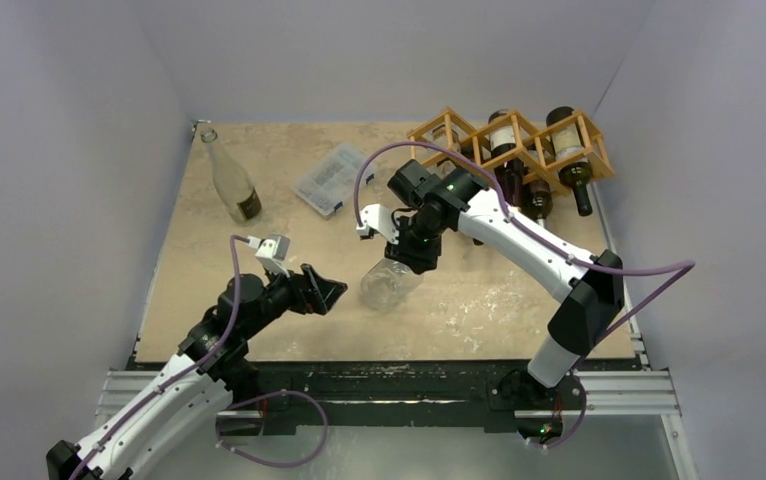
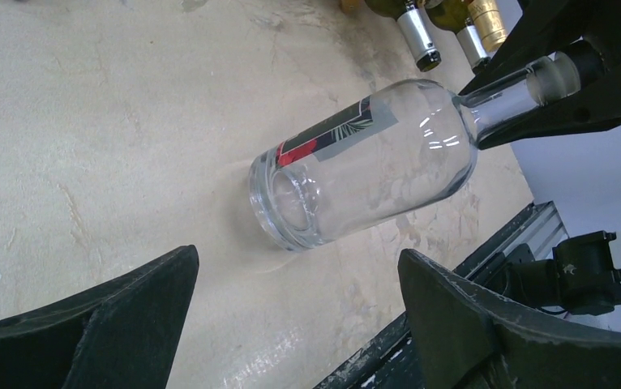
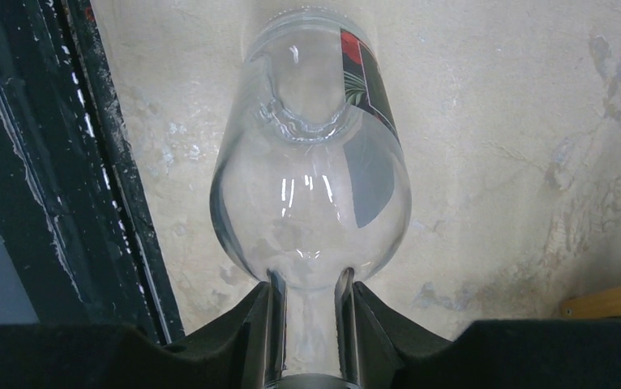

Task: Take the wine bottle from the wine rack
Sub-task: Place the wine bottle at the center of the board.

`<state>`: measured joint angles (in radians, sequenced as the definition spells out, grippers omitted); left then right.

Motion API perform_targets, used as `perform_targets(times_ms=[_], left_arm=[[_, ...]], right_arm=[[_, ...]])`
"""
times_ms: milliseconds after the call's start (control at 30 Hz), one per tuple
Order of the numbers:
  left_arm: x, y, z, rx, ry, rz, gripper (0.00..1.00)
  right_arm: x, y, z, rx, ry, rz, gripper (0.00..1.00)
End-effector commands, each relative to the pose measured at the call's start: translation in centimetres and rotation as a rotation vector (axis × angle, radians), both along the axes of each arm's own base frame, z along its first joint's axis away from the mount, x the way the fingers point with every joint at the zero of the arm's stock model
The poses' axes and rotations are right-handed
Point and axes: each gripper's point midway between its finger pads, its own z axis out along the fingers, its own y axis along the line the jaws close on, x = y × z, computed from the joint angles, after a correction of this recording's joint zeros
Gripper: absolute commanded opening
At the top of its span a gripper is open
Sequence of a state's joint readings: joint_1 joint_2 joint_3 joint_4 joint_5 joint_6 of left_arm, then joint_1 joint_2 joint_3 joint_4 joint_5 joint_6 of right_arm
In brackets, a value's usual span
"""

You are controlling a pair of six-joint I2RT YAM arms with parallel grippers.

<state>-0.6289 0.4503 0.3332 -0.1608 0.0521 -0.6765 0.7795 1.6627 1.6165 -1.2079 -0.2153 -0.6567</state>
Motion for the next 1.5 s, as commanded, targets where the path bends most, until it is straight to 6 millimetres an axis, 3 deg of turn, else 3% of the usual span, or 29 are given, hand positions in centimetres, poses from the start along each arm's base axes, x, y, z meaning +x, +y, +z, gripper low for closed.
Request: perform_targets(times_ms=[0,433,567,833,967,1233,1467], left_arm=[[-0.5,-0.1,1.0,0.008,-0.039,-0.04,0.93],[-0.6,-0.6,0.5,0.042,-0.054,-0.088,0.91],[-0.5,-0.7,1.3,0.054,-0.105,-0.105,0.91],[-0.2,-1.6,5.0,0.073,-0.257,-0.181,0.92],[-0.2,-1.9,6.5,0.102,-0.292,-0.214,0.99],[0.0,-1.8,8.8,0.187,-0.354,-0.249,1.0],[0.7,-3.1,11.3,0.209,-0.407,-0.254,1.0]], right_arm=[[0.8,3.0,3.5,0.125,-0.097,0.064,0.39],[-0.3,5.0,3.7,0.146,-0.065,0.117,0.67],[-1.9,5.9,4.8,0.222,-0.006,0.147,0.75],[-3.6,5.3,5.4,0.281,0.043,0.17,0.78],[-3.3,3.8,6.6,0.369,0.079,0.138,0.79],[-3.9,-1.2,9.0,0.657,0.116,0.062,0.89],[-5.7,-5.0,7.3,0.855,0.099,-0.02,0.99]])
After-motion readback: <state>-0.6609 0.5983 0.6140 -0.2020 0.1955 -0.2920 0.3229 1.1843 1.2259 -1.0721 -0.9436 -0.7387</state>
